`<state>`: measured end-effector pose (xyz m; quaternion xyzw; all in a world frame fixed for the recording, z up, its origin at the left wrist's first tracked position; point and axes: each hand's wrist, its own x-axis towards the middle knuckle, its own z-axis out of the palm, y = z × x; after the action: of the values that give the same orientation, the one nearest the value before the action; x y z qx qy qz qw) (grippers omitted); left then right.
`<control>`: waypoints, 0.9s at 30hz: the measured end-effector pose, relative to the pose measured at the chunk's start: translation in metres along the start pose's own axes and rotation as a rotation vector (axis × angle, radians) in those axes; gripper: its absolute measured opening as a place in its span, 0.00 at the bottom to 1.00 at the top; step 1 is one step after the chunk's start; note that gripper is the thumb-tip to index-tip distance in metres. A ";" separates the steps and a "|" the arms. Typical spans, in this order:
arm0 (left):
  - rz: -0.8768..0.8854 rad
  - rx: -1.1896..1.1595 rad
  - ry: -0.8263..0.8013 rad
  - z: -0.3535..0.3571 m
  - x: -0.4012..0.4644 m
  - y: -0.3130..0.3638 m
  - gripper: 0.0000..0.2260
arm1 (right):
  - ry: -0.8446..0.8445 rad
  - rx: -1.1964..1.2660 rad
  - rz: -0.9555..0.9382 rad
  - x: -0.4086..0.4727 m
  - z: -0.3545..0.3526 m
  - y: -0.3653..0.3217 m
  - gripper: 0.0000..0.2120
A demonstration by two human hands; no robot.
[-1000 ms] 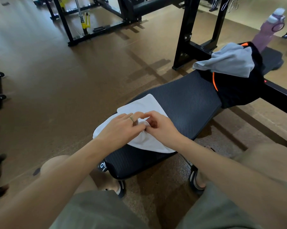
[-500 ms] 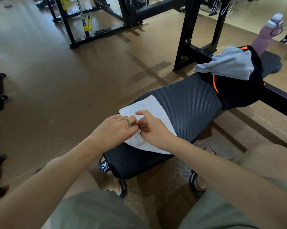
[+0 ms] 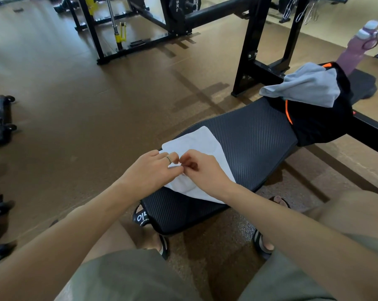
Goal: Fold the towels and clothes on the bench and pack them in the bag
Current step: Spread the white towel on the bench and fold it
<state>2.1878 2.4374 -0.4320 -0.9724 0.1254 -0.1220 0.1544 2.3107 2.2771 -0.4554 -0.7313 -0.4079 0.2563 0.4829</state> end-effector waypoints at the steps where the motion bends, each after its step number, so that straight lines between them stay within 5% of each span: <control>1: -0.003 0.004 -0.010 0.000 -0.001 -0.001 0.15 | 0.002 0.037 0.013 0.000 0.000 0.000 0.08; 5: -0.006 0.040 -0.032 0.000 -0.002 -0.004 0.10 | -0.019 -0.011 -0.006 -0.002 -0.003 0.000 0.11; 10: 0.009 0.096 0.036 -0.006 0.001 -0.012 0.09 | 0.006 -0.464 -0.030 -0.002 -0.017 0.020 0.11; 16: 0.009 0.088 0.050 -0.017 -0.003 -0.027 0.10 | 0.124 -0.657 0.207 -0.006 -0.058 0.057 0.09; 20: -0.046 0.088 0.063 -0.027 -0.008 -0.038 0.12 | 0.159 -0.557 0.425 -0.006 -0.088 0.066 0.08; 24: -0.129 0.077 0.043 -0.042 -0.004 -0.049 0.11 | 0.243 -0.005 0.687 0.006 -0.103 0.046 0.05; 27: -0.160 0.111 0.011 -0.058 0.004 -0.062 0.06 | 0.180 -0.030 0.647 0.018 -0.127 0.021 0.06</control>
<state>2.1888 2.4775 -0.3573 -0.9686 0.0414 -0.1461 0.1970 2.4254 2.2253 -0.4231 -0.8496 -0.1141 0.3245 0.3999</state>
